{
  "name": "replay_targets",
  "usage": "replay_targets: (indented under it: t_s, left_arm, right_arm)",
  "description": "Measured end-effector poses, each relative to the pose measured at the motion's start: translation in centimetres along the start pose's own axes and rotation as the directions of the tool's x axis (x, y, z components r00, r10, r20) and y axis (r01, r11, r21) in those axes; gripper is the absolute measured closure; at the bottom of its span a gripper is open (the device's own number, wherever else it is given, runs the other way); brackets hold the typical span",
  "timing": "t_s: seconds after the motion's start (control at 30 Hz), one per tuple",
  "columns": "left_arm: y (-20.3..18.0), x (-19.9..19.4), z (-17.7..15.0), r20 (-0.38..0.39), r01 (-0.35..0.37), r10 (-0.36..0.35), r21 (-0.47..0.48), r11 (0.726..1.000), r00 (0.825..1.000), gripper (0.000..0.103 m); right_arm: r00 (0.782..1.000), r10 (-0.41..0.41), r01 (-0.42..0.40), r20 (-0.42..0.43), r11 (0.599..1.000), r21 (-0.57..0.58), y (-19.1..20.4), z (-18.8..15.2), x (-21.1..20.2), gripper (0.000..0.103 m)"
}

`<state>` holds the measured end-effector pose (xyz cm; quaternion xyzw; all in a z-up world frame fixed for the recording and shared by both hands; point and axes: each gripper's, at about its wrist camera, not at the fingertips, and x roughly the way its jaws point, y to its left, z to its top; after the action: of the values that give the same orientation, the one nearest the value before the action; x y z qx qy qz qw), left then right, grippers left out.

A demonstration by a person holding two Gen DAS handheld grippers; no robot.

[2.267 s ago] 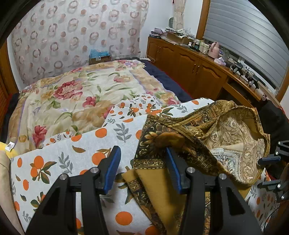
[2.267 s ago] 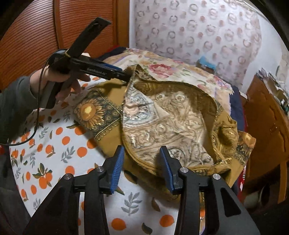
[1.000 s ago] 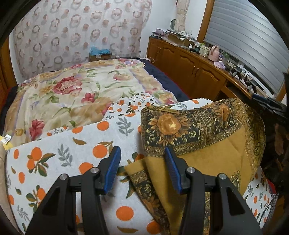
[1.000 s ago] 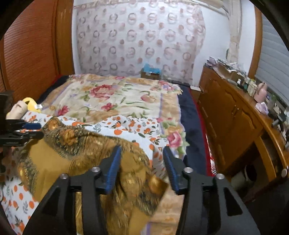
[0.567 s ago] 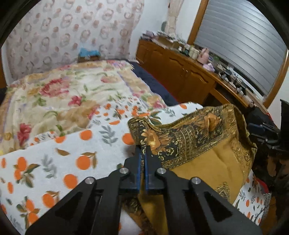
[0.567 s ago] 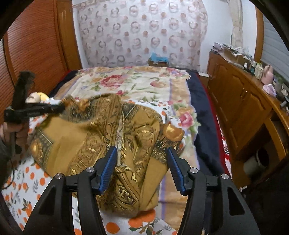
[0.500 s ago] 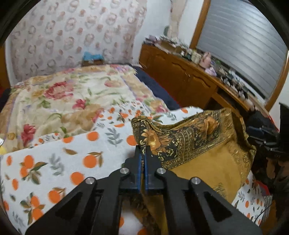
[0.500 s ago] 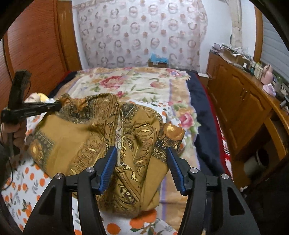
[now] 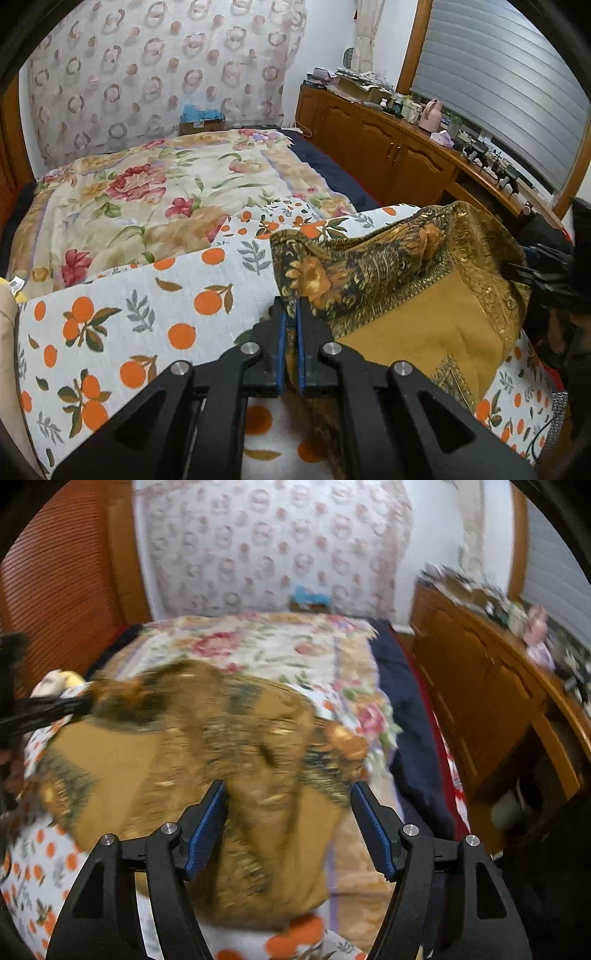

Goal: Fold small clothes

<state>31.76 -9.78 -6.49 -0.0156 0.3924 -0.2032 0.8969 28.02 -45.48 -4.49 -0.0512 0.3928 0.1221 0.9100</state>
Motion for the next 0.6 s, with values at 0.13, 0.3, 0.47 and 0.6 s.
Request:
replay_targets:
  t_s: [0.13,0.3,0.47,0.6]
  left_arm:
    - [0.5,-1.0,-0.9,-0.009,0.02,-0.02,-0.009,1.0,1.0,0.06]
    - [0.7,0.3,-2.2,-0.086,0.011,-0.013,-0.015,1.0,0.996,0.059]
    - [0.6,1.3,-2.6,-0.11,0.012,-0.015,-0.032,0.999,0.994,0.059]
    - [0.3,1.8,-2.4,-0.098,0.011,-0.014,-0.03,0.999,0.995,0.059]
  right_arm:
    - [0.998,0.055,-0.053,-0.044,0.997,0.049,-1.1,-0.1,2.0,0.032]
    - [0.994,0.099,-0.096,-0.055,0.994,0.057,-0.9,-0.2,2.8,0.032]
    - [0.987,0.136,-0.132,-0.084,0.989,0.06,-0.6,-0.1,3.5,0.033]
    - [0.982,0.167,-0.16,-0.089,0.984,0.075,-1.0,0.1,3.8,0.033]
